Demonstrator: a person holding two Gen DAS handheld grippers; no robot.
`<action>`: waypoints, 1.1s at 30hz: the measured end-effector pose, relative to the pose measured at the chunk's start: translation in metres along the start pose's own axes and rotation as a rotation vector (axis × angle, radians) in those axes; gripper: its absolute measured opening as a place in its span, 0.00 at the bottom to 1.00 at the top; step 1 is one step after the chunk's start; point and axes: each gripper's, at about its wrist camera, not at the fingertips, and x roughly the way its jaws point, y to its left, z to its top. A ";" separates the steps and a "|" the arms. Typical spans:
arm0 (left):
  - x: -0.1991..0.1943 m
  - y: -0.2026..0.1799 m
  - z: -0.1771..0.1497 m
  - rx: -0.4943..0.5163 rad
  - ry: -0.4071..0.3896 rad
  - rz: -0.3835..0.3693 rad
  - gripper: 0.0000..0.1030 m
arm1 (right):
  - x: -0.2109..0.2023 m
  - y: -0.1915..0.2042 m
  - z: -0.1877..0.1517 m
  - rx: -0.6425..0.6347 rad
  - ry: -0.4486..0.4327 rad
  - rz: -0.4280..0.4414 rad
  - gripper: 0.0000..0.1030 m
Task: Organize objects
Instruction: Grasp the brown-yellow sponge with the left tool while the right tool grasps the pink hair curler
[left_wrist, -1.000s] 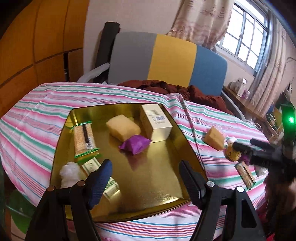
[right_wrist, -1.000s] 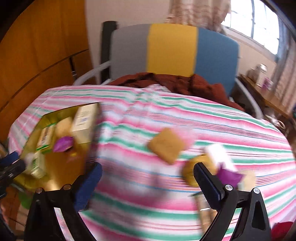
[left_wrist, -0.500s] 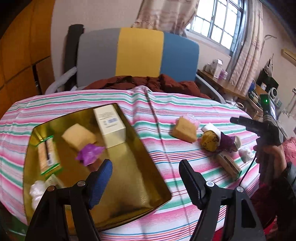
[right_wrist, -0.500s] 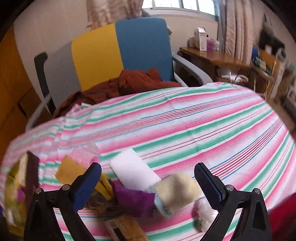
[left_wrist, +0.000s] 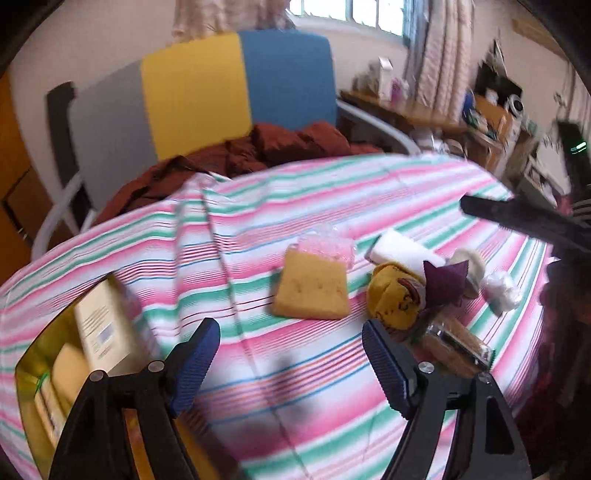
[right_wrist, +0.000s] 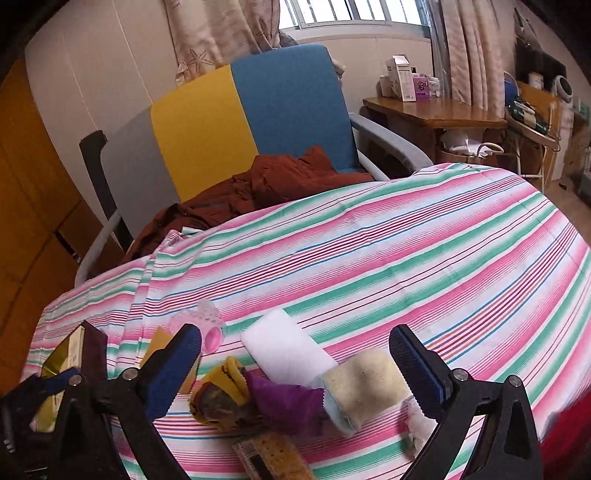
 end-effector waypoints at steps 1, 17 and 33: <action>0.009 -0.002 0.005 0.003 0.020 -0.013 0.79 | 0.000 0.000 0.000 0.002 0.001 0.006 0.99; 0.115 -0.009 0.025 -0.002 0.195 -0.030 0.81 | 0.007 0.002 -0.001 -0.006 0.040 0.031 1.00; 0.046 -0.018 -0.058 -0.164 0.064 -0.069 0.66 | 0.013 0.049 -0.010 -0.046 0.166 0.366 0.99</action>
